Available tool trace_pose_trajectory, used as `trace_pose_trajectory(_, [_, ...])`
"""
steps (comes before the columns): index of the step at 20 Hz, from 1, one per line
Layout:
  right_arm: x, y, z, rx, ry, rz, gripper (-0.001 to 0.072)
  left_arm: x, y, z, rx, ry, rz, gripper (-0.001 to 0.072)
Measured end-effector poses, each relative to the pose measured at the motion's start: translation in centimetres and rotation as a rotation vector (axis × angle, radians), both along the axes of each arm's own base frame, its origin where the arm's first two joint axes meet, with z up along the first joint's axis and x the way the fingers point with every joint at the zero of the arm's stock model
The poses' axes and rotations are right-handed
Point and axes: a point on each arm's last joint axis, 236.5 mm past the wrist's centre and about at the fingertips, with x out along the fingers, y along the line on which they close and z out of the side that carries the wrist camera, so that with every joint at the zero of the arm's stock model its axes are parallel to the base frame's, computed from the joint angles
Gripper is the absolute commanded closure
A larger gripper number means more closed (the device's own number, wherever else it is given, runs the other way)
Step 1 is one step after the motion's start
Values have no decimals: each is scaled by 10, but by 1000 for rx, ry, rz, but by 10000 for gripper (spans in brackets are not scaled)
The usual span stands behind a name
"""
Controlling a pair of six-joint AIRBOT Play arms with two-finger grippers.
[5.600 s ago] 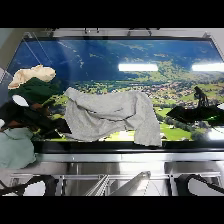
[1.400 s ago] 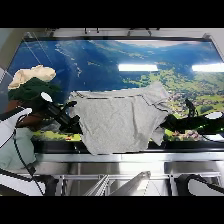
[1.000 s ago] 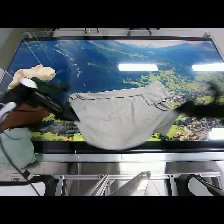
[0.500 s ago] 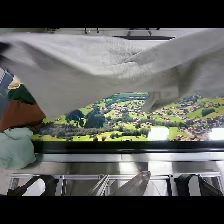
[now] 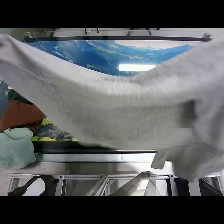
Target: Fold the shirts.
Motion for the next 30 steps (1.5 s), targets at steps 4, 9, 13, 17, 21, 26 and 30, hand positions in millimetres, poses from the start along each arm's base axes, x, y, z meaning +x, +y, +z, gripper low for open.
trace_pose_trajectory(4, [73,-14,-113,96,306,117,698,58,-8,-113,39,288,3,676])
trace_pose_trajectory(9, [161,-14,-283,146,645,92,692,123,-12,-261,129,566,60,671])
trace_pose_trajectory(13, [206,-19,-382,144,806,13,327,165,-5,-316,150,641,63,371])
trace_pose_trajectory(17, [220,-48,-381,142,786,-38,328,195,16,-301,143,629,67,371])
trace_pose_trajectory(21, [187,-94,-378,148,875,-80,329,197,54,-270,158,652,75,375])
trace_pose_trajectory(26, [100,-109,-459,222,1224,-96,331,142,75,-283,305,805,38,374])
trace_pose_trajectory(30, [41,-83,-520,313,1439,-76,331,83,90,-321,460,943,78,375])
